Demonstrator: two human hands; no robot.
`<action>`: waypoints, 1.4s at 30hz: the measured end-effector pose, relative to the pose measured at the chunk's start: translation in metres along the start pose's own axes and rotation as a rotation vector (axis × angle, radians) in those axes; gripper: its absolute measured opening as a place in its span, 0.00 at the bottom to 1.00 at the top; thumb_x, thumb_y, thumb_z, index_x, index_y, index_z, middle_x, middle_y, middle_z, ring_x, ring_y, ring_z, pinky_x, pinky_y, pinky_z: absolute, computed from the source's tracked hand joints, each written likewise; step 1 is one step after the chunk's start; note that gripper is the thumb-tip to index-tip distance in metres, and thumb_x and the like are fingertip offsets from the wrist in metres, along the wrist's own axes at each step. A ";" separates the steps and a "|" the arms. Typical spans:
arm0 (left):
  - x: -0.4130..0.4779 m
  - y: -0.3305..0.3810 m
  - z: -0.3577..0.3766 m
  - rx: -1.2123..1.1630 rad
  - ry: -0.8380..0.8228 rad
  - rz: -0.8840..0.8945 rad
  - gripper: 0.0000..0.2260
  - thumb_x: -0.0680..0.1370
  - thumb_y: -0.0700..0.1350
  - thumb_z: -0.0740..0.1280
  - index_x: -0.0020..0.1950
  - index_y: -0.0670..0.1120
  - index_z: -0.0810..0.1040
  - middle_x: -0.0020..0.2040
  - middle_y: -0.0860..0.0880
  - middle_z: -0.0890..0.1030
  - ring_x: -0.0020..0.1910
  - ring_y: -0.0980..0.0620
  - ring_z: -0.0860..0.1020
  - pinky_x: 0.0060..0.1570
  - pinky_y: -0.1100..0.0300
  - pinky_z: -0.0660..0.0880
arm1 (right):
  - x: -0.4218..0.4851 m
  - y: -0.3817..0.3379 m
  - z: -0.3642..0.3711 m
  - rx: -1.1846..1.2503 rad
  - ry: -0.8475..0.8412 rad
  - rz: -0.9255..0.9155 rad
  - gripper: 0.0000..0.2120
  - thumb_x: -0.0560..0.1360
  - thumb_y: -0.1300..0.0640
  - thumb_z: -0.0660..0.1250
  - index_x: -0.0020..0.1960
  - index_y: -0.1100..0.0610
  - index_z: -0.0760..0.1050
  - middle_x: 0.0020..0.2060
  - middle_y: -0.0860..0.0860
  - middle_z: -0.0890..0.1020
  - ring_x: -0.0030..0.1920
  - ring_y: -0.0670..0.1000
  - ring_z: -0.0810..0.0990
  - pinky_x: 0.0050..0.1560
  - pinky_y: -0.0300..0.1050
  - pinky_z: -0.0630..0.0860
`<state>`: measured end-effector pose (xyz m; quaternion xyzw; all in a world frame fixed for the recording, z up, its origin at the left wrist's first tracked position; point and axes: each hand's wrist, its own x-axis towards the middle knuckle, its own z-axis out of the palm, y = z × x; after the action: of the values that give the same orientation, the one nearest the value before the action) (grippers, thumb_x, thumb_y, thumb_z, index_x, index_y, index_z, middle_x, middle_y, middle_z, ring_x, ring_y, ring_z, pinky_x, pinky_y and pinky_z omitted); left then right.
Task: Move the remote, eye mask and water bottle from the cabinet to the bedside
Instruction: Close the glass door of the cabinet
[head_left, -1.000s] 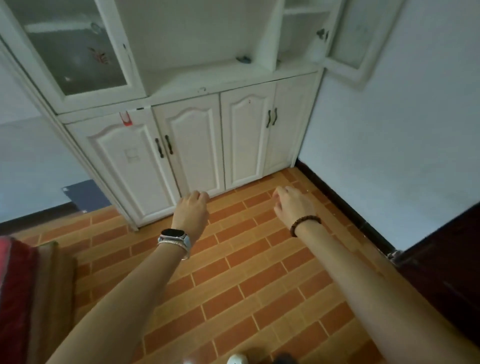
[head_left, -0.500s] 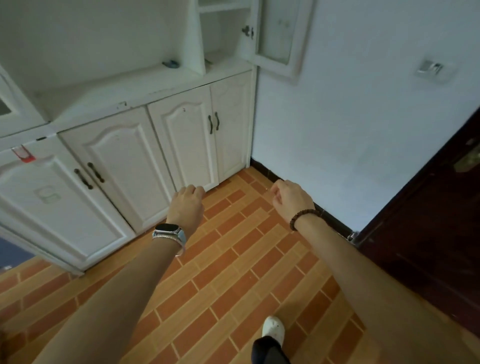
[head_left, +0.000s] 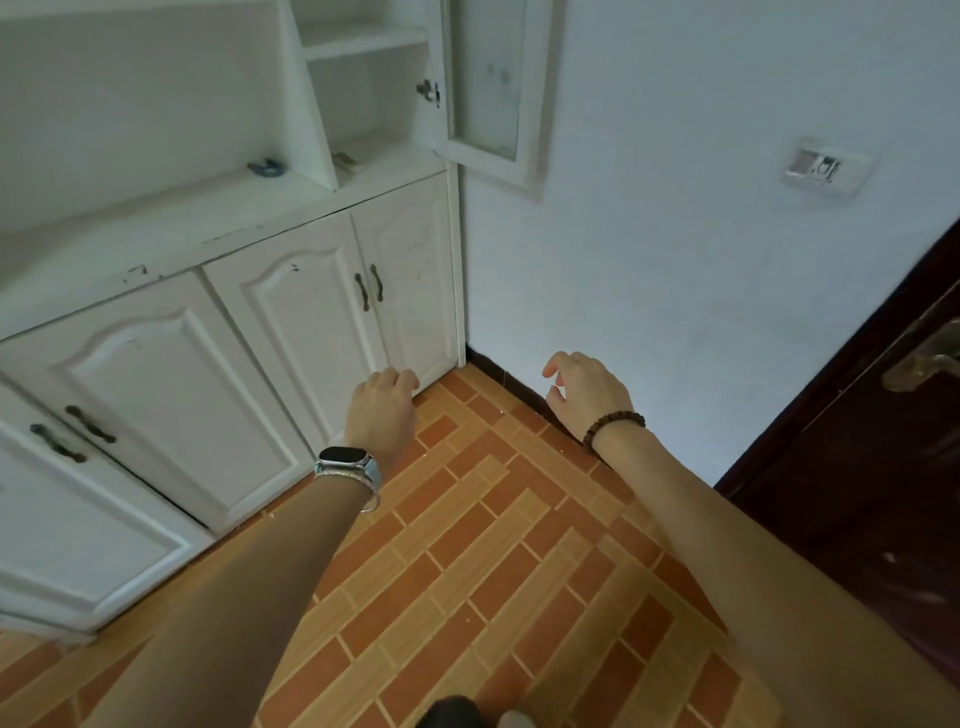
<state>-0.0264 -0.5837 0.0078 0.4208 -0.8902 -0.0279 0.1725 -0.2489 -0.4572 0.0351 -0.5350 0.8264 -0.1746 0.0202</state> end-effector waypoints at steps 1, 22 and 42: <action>0.009 0.002 0.005 0.000 0.000 0.000 0.13 0.76 0.36 0.60 0.60 0.42 0.75 0.53 0.43 0.78 0.51 0.43 0.75 0.51 0.51 0.71 | 0.007 0.006 0.001 0.004 0.000 -0.001 0.11 0.78 0.60 0.60 0.59 0.54 0.74 0.52 0.52 0.78 0.52 0.53 0.77 0.45 0.44 0.74; 0.263 -0.018 0.079 -0.060 0.118 0.060 0.11 0.73 0.34 0.64 0.54 0.41 0.77 0.48 0.42 0.80 0.46 0.43 0.76 0.49 0.50 0.73 | 0.263 0.059 0.014 -0.014 0.030 -0.010 0.10 0.78 0.58 0.61 0.59 0.54 0.73 0.52 0.52 0.78 0.51 0.52 0.77 0.48 0.48 0.78; 0.488 -0.023 0.081 -0.012 0.335 0.051 0.11 0.70 0.30 0.66 0.50 0.41 0.79 0.44 0.44 0.80 0.43 0.44 0.77 0.49 0.50 0.73 | 0.520 0.071 -0.028 0.158 0.166 -0.229 0.10 0.77 0.59 0.62 0.58 0.54 0.73 0.50 0.50 0.78 0.52 0.51 0.77 0.49 0.48 0.77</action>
<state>-0.3219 -0.9767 0.0655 0.3957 -0.8592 0.0417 0.3216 -0.5395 -0.8873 0.1189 -0.6062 0.7425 -0.2836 -0.0261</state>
